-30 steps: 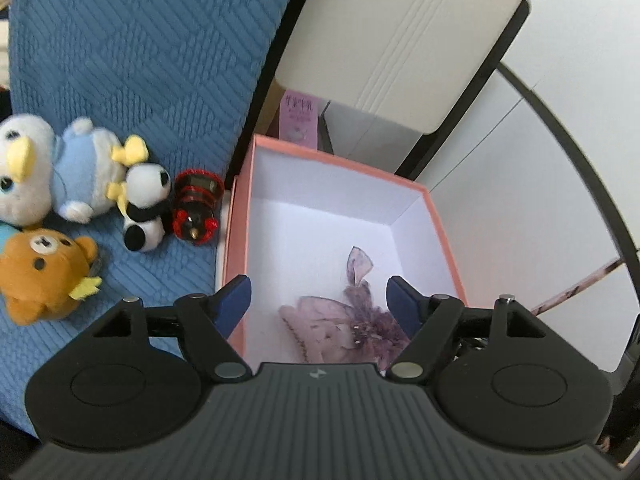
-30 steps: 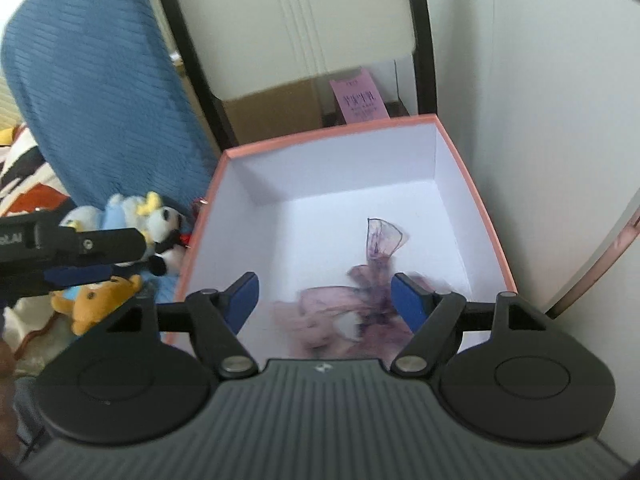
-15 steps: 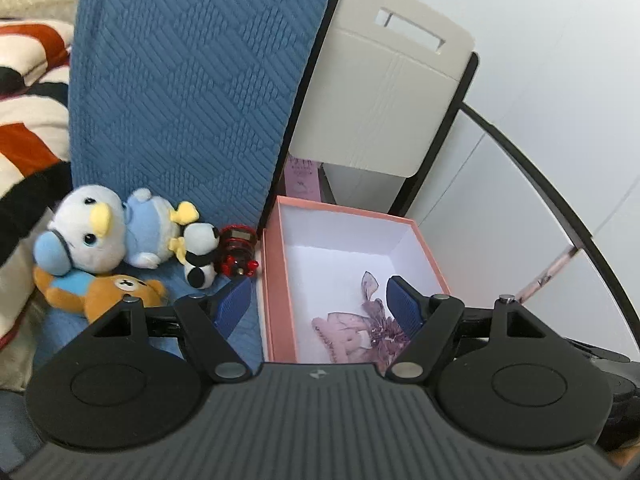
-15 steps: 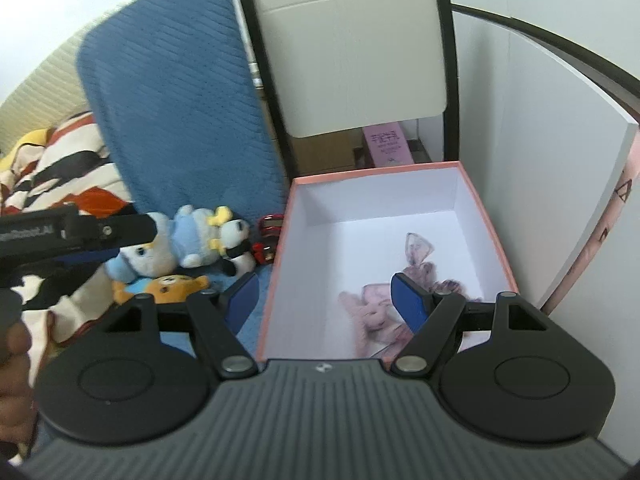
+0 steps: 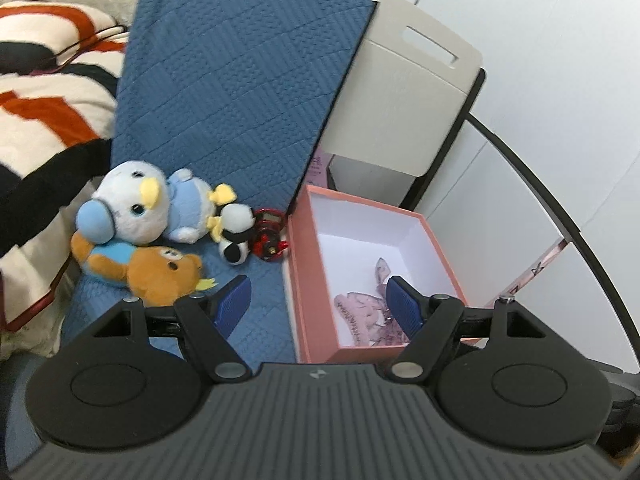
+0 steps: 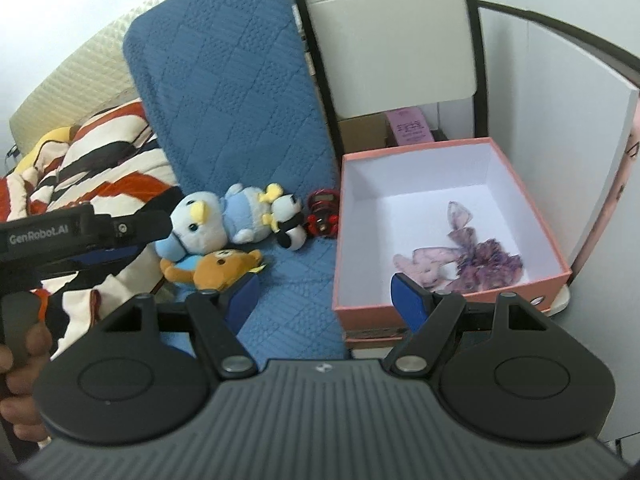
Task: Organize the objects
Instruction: 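Withdraw both open tools from the pink box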
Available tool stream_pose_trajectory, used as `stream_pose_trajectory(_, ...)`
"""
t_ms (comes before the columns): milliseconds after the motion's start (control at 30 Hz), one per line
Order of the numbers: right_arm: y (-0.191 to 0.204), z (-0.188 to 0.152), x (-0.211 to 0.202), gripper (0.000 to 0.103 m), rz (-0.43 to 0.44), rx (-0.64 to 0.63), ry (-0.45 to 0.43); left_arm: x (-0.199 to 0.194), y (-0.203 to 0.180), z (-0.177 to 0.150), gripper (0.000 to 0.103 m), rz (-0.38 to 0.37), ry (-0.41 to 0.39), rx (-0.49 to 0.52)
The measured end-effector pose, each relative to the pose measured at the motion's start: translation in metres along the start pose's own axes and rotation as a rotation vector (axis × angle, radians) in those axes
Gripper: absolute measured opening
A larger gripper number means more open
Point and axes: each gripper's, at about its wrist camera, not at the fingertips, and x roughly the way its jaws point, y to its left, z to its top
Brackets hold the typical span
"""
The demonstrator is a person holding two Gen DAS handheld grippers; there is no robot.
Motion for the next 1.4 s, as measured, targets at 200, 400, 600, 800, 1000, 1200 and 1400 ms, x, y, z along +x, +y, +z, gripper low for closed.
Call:
stream_pose_trajectory(200,0.023,-0.017,0.007,0.075,-0.001,-0.021,0.014,-0.010,0.028,-0.014,0.079,0.011,-0.016,-0.017)
stream_pose_trajectory(400,0.037,-0.036,0.019,0.075,-0.016,-0.003,-0.010,-0.009,0.055,-0.030,0.079,0.011,-0.015,-0.036)
stream_pose_trajectory(600,0.048,-0.050,0.042,0.075,-0.024,-0.025,0.016,0.003,0.085,-0.043,0.079,0.036,-0.018,-0.070)
stream_pose_trajectory(800,0.051,-0.056,0.068,0.075,-0.012,-0.048,0.022,0.024,0.110,-0.044,0.088,0.068,-0.041,-0.117)
stream_pose_trajectory(1000,0.046,-0.055,0.097,0.076,0.001,-0.049,0.042,0.055,0.127,-0.037,0.098,0.108,-0.056,-0.147)
stream_pose_trajectory(1200,0.034,-0.056,0.117,0.089,0.021,-0.027,0.025,0.096,0.165,-0.038,0.100,0.080,-0.069,-0.298)
stream_pose_trajectory(1400,0.028,-0.049,0.144,0.089,0.067,-0.002,0.010,0.142,0.221,-0.044,0.100,-0.029,-0.037,-0.534)
